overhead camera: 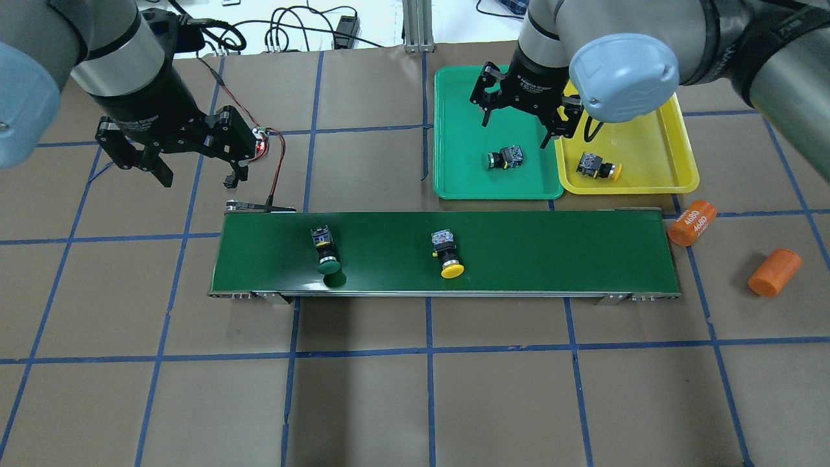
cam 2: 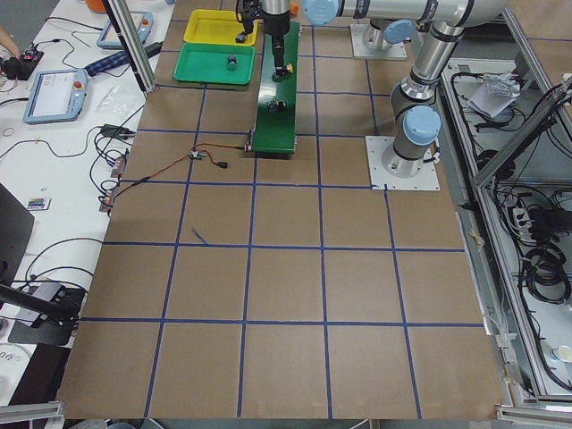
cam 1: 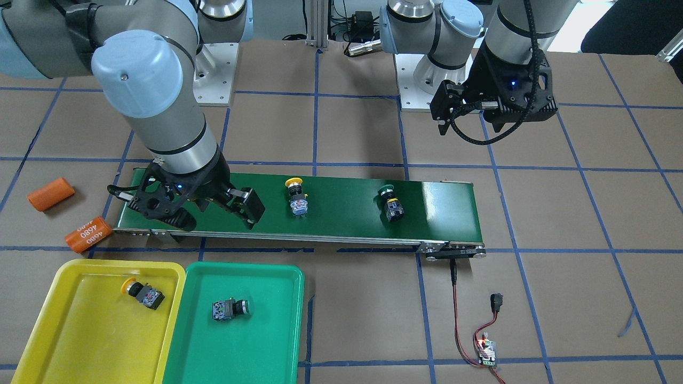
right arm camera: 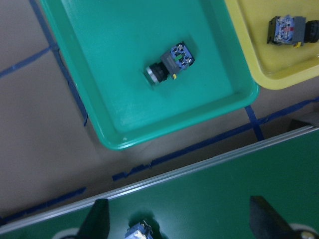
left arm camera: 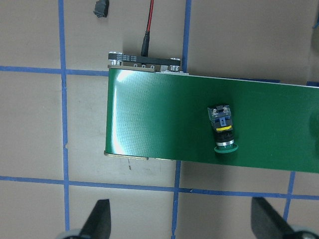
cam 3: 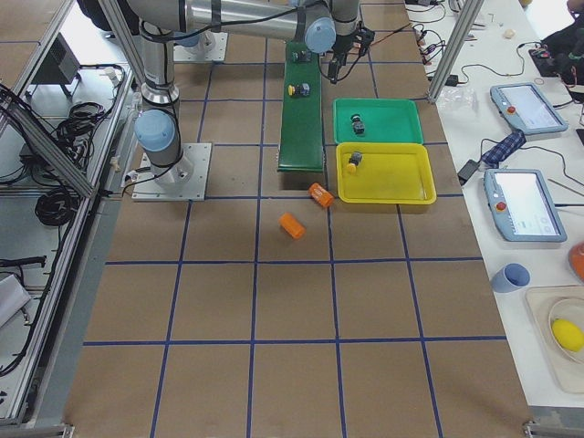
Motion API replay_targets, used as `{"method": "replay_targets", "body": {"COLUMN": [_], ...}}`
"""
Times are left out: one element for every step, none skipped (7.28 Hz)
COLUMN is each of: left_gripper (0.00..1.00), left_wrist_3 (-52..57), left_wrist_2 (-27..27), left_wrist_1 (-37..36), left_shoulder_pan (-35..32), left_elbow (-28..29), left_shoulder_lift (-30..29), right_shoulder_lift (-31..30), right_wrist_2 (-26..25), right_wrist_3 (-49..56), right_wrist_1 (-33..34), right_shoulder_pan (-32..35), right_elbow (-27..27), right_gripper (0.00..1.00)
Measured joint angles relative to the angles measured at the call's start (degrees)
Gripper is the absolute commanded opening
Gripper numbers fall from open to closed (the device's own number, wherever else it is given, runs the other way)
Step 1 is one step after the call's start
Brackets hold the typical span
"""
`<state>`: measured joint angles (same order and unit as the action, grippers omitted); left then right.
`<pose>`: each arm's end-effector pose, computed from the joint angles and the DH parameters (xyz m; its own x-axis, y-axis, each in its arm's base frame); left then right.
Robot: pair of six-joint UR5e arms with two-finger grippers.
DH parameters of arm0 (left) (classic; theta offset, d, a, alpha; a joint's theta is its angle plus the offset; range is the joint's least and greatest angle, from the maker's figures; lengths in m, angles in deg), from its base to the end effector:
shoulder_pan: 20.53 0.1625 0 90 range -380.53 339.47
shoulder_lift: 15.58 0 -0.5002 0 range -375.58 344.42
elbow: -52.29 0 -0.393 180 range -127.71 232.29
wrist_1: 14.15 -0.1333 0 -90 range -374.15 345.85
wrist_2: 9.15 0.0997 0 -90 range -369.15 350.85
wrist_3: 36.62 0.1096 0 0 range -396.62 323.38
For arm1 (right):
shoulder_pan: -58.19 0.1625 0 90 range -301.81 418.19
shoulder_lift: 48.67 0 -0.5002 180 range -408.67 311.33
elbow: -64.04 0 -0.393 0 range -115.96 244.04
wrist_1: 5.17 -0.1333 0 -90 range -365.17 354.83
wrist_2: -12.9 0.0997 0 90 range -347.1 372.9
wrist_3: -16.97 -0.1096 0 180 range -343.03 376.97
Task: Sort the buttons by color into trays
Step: 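Move right gripper to the conveyor and grasp the yellow-capped button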
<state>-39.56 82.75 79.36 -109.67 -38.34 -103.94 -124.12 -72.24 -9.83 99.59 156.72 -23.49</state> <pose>-0.1225 -0.4753 0.5556 -0.9973 -0.0648 -0.0353 -0.0662 0.9969 0.0419 0.2322 -0.5867 0.4600 -0.9458 0.3100 -0.0966 0.3118 0.9502 -0.0036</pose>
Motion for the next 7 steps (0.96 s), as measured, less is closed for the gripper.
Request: {"method": "replay_targets", "body": {"left_gripper": [1.00,1.00,1.00,1.00,1.00,1.00,1.00], "left_wrist_3": [0.0,0.0,0.0,0.0,0.0,0.0,0.0], "left_wrist_2": [0.0,0.1,0.3,0.4,0.4,0.3,0.3], "left_wrist_1": [0.0,0.0,0.0,0.0,0.0,0.0,0.0], "left_shoulder_pan": [0.0,0.1,0.1,0.1,0.1,0.1,0.1], "left_elbow": [0.0,-0.1,-0.1,-0.2,-0.3,-0.5,-0.5], "left_shoulder_lift": [0.1,0.3,0.5,0.5,0.6,0.6,0.6], "right_shoulder_lift": [-0.4,-0.6,-0.5,-0.2,0.0,0.2,0.4], "right_wrist_2": [-0.1,-0.4,-1.4,-2.2,-2.3,-2.3,-2.4], "right_wrist_3": [9.0,17.9,23.0,25.0,25.7,25.9,25.1], "right_wrist_1": [-0.1,-0.2,-0.6,-0.7,-0.6,-0.4,-0.2], "right_shoulder_pan": [1.0,1.3,1.2,1.2,1.4,1.6,1.7], "right_elbow": [-1.2,-1.8,-2.2,-2.6,-3.7,-5.4,-7.6], "right_gripper": [1.00,1.00,1.00,1.00,1.00,1.00,1.00]}}
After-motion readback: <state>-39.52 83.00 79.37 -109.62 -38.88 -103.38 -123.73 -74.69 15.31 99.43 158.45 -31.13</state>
